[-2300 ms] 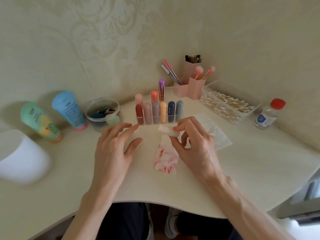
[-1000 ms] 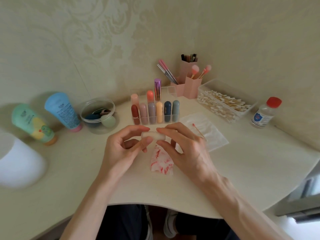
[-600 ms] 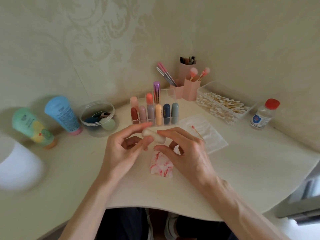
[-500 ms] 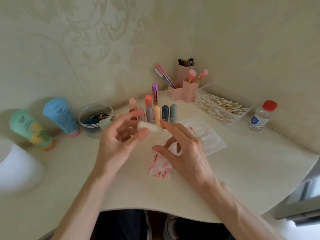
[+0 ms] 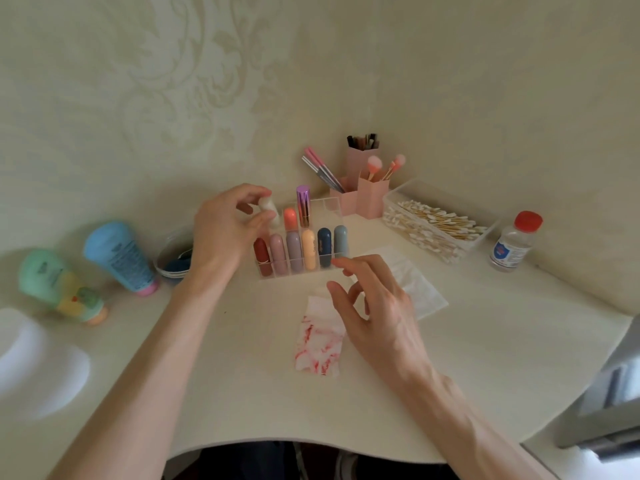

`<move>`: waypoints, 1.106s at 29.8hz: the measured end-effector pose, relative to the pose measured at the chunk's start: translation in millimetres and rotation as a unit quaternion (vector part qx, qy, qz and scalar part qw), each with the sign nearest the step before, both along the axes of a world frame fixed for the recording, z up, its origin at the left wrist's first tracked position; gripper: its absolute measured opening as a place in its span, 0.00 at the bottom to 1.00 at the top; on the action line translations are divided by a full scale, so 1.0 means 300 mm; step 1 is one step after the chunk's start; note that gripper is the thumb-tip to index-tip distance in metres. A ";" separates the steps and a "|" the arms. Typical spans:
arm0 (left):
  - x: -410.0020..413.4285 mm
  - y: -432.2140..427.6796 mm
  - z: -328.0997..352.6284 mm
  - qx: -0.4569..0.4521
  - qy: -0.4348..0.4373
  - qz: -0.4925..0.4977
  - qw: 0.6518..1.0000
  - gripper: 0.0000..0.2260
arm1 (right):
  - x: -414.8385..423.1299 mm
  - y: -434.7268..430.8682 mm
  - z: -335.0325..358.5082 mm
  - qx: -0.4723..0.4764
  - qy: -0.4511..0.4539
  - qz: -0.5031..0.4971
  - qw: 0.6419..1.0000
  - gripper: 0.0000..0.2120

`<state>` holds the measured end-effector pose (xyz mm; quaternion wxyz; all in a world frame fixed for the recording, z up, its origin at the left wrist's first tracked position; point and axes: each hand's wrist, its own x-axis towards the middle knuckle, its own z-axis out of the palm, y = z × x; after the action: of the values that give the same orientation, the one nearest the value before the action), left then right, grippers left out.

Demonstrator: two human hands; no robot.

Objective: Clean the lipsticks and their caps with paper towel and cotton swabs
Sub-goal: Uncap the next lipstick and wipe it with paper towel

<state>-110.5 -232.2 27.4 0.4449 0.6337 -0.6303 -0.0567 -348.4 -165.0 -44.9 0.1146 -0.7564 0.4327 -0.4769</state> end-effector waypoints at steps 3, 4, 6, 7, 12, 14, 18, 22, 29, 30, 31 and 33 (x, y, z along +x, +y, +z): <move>-0.006 -0.014 -0.011 0.027 -0.030 -0.010 0.999 0.10 | -0.003 -0.002 0.001 0.010 0.007 -0.004 1.000 0.15; -0.010 -0.016 -0.014 0.033 -0.038 -0.012 0.999 0.09 | -0.002 -0.002 0.001 0.011 0.011 -0.005 1.000 0.15; -0.014 -0.019 -0.014 0.047 -0.049 -0.013 0.998 0.09 | -0.001 -0.002 0.000 0.010 0.020 -0.008 1.000 0.15; -0.014 -0.022 -0.012 0.054 -0.055 -0.011 0.997 0.10 | 0.000 -0.002 0.000 0.009 0.022 -0.009 1.000 0.16; -0.015 -0.038 0.012 0.114 -0.083 -0.003 0.990 0.09 | 0.000 -0.003 -0.001 0.015 0.030 -0.010 0.999 0.16; -0.017 -0.047 0.028 0.141 -0.096 -0.001 0.985 0.08 | 0.000 -0.004 -0.001 0.014 0.029 -0.010 0.999 0.16; -0.003 -0.071 0.054 0.177 -0.127 -0.017 0.976 0.10 | 0.000 -0.004 -0.003 0.017 0.029 -0.012 0.999 0.16; -0.013 -0.091 0.066 0.166 -0.128 -0.050 0.977 0.15 | 0.002 -0.004 -0.004 0.020 0.027 -0.012 0.999 0.15; -0.022 -0.067 0.105 0.093 -0.089 -0.034 0.991 0.07 | 0.002 -0.002 -0.001 0.022 0.028 -0.015 0.999 0.16; -0.013 -0.042 0.124 0.072 -0.071 -0.030 0.994 0.07 | 0.003 -0.002 -0.001 0.022 0.025 -0.017 0.999 0.15; -0.004 -0.009 0.142 0.049 -0.058 -0.027 0.997 0.07 | 0.003 -0.002 0.000 0.022 0.021 -0.016 0.999 0.15; -0.004 0.077 0.167 0.017 -0.018 -0.037 0.999 0.07 | 0.004 -0.002 0.002 0.021 0.010 -0.013 1.000 0.15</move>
<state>-111.9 -209.1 77.4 0.4200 0.6183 -0.6603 -0.0727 -347.2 -165.5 -44.3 0.1204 -0.7530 0.4535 -0.4613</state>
